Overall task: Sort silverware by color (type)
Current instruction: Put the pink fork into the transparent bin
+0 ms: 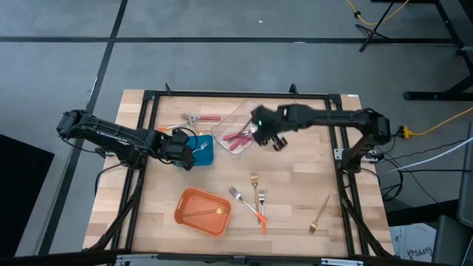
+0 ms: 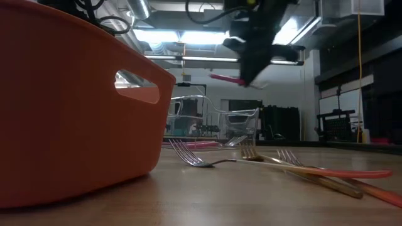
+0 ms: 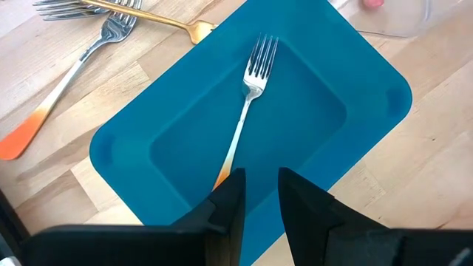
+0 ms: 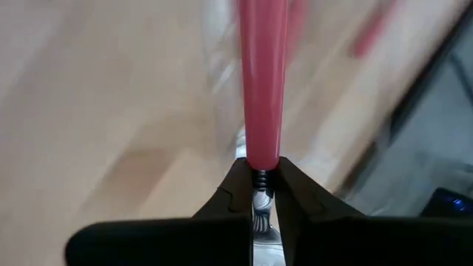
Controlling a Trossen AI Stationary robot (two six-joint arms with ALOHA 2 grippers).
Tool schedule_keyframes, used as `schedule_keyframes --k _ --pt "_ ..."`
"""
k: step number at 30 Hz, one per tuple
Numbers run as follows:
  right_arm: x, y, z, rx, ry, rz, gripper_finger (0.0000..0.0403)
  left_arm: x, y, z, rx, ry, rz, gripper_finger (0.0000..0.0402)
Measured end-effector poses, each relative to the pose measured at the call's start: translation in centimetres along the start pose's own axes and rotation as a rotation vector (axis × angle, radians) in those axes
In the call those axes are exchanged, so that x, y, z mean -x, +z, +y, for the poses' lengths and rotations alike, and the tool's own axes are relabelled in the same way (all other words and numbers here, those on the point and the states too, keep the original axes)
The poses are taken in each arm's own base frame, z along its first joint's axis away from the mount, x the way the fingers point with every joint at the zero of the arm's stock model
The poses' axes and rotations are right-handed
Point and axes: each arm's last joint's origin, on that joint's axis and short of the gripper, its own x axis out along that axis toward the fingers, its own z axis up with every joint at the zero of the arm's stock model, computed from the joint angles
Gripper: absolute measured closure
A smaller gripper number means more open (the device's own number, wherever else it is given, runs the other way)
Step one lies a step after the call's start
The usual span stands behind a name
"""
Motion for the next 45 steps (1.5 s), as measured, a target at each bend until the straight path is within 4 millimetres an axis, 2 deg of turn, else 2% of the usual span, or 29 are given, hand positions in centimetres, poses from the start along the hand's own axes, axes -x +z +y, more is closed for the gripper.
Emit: schedule_keyframes --k 6,12,23,34,45 --pt "-1.3 -2.8 -3.7 -0.051 -0.034 -0.172 0.0387 0.0 0.0 0.0 0.0 0.0 -0.002 0.0326" --pt "-4.1 -4.5 -5.0 -0.113 0.029 -0.223 0.0387 0.0 0.0 0.0 0.002 -0.002 -0.005 0.0326" --pt "-9.9 -4.3 -5.3 -0.128 0.088 -0.247 0.0387 0.0 0.0 0.0 0.004 -0.004 -0.006 0.0326" --pt "-14.4 -4.4 -4.3 -0.133 0.185 -0.21 0.0387 0.0 0.0 0.0 0.004 -0.004 -0.006 0.0326" --pt "-15.2 -4.4 -4.0 -0.136 0.207 -0.209 0.0387 0.0 0.0 0.0 0.004 -0.004 -0.006 0.0326"
